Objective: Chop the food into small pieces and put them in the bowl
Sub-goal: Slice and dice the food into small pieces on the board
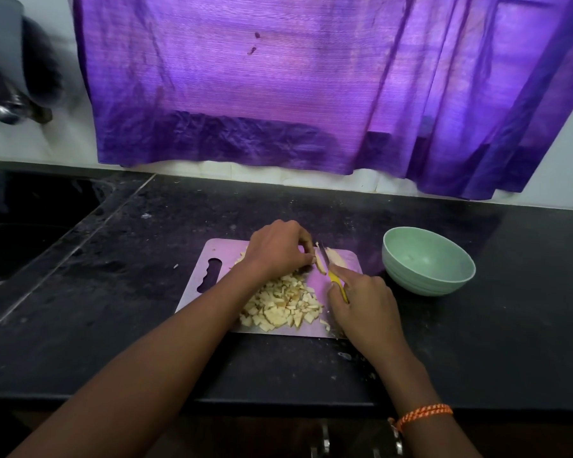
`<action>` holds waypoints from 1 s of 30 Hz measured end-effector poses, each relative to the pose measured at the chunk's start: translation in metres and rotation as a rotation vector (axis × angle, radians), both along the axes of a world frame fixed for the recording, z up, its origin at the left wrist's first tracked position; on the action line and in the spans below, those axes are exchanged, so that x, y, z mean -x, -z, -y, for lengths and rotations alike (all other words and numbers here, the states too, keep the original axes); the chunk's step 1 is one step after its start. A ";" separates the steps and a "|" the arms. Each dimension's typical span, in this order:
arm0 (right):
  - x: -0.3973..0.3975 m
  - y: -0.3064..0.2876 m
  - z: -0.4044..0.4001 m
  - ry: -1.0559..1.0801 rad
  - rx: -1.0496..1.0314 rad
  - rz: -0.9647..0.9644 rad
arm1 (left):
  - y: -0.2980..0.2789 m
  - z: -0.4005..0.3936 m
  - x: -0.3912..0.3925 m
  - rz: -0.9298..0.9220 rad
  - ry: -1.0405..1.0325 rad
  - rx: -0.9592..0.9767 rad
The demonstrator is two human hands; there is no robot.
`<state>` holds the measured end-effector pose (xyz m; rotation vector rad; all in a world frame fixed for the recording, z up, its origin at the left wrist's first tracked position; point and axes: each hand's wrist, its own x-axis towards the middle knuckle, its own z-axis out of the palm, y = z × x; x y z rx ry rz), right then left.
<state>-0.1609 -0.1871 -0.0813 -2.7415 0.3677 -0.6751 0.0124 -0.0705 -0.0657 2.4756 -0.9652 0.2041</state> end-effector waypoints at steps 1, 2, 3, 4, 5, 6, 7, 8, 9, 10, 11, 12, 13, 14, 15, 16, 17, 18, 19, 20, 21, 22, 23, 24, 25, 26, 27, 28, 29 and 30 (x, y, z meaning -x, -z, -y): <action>0.002 0.000 -0.001 -0.005 -0.007 0.003 | 0.001 0.000 -0.001 -0.002 0.001 0.006; 0.003 -0.001 -0.001 -0.010 -0.017 0.007 | 0.002 0.001 -0.001 -0.004 0.003 0.009; 0.004 0.000 -0.001 -0.016 -0.029 0.012 | 0.003 0.001 -0.002 -0.008 0.003 0.012; 0.005 0.000 -0.001 -0.022 -0.038 0.020 | 0.004 0.001 -0.002 -0.010 0.001 0.013; 0.005 0.000 -0.001 -0.029 -0.042 0.026 | 0.004 0.002 -0.002 -0.010 -0.001 0.014; 0.005 0.000 -0.001 -0.034 -0.045 0.031 | 0.005 0.002 -0.002 -0.010 -0.002 0.013; 0.005 0.000 -0.001 -0.038 -0.049 0.033 | 0.005 0.002 -0.002 -0.010 -0.002 0.011; 0.006 0.000 -0.002 -0.042 -0.050 0.030 | 0.005 0.002 -0.002 -0.009 -0.004 0.009; 0.006 0.000 -0.002 -0.046 -0.044 0.020 | 0.006 0.002 -0.002 -0.007 -0.005 0.006; 0.006 0.001 -0.001 -0.046 -0.034 0.004 | 0.005 0.002 -0.001 -0.006 -0.006 0.002; 0.006 0.001 -0.001 -0.046 -0.026 -0.016 | 0.005 0.002 -0.001 -0.003 -0.005 -0.001; 0.005 0.001 -0.001 -0.047 -0.020 -0.036 | 0.005 0.003 0.000 -0.001 -0.006 -0.002; 0.005 0.000 -0.002 -0.050 -0.018 -0.052 | 0.005 0.003 0.001 0.003 -0.008 -0.003; 0.004 -0.001 -0.001 -0.054 -0.019 -0.064 | 0.005 0.004 0.003 0.009 -0.011 -0.003; 0.004 -0.002 -0.001 -0.063 -0.021 -0.071 | 0.006 0.006 0.005 0.016 -0.020 -0.001; 0.003 -0.003 -0.001 -0.071 -0.022 -0.074 | 0.006 0.007 0.007 0.020 -0.033 0.005; 0.003 -0.005 -0.001 -0.077 -0.022 -0.077 | 0.007 0.008 0.009 0.024 -0.048 0.012; 0.003 -0.005 -0.001 -0.080 -0.017 -0.078 | 0.008 0.009 0.010 0.024 -0.066 0.020; 0.003 -0.006 -0.001 -0.080 -0.011 -0.078 | 0.009 0.010 0.011 0.018 -0.084 0.026; 0.003 -0.005 -0.001 -0.079 -0.010 -0.074 | 0.009 0.011 0.013 0.006 -0.097 0.030; 0.004 -0.005 -0.001 -0.082 -0.016 -0.065 | 0.008 0.012 0.014 -0.003 -0.106 0.032; 0.006 -0.004 -0.001 -0.088 -0.027 -0.051 | 0.008 0.013 0.014 -0.010 -0.111 0.033; 0.008 -0.003 -0.001 -0.095 -0.042 -0.034 | 0.008 0.014 0.014 -0.017 -0.115 0.034; 0.011 -0.001 0.000 -0.098 -0.054 -0.018 | 0.007 0.014 0.014 -0.023 -0.118 0.034; 0.014 0.001 0.000 -0.100 -0.058 -0.007 | 0.007 0.015 0.014 -0.029 -0.123 0.035; 0.018 0.003 0.001 -0.100 -0.054 -0.002 | 0.006 0.015 0.014 -0.035 -0.127 0.033; 0.023 0.006 0.002 -0.098 -0.048 0.002 | 0.006 0.015 0.014 -0.038 -0.129 0.031; 0.028 0.008 0.004 -0.094 -0.046 0.005 | 0.007 0.015 0.013 -0.040 -0.132 0.030; 0.033 0.010 0.006 -0.090 -0.049 0.008 | 0.006 0.015 0.014 -0.039 -0.134 0.028; 0.038 0.011 0.007 -0.088 -0.057 0.009 | 0.005 0.015 0.015 -0.038 -0.135 0.025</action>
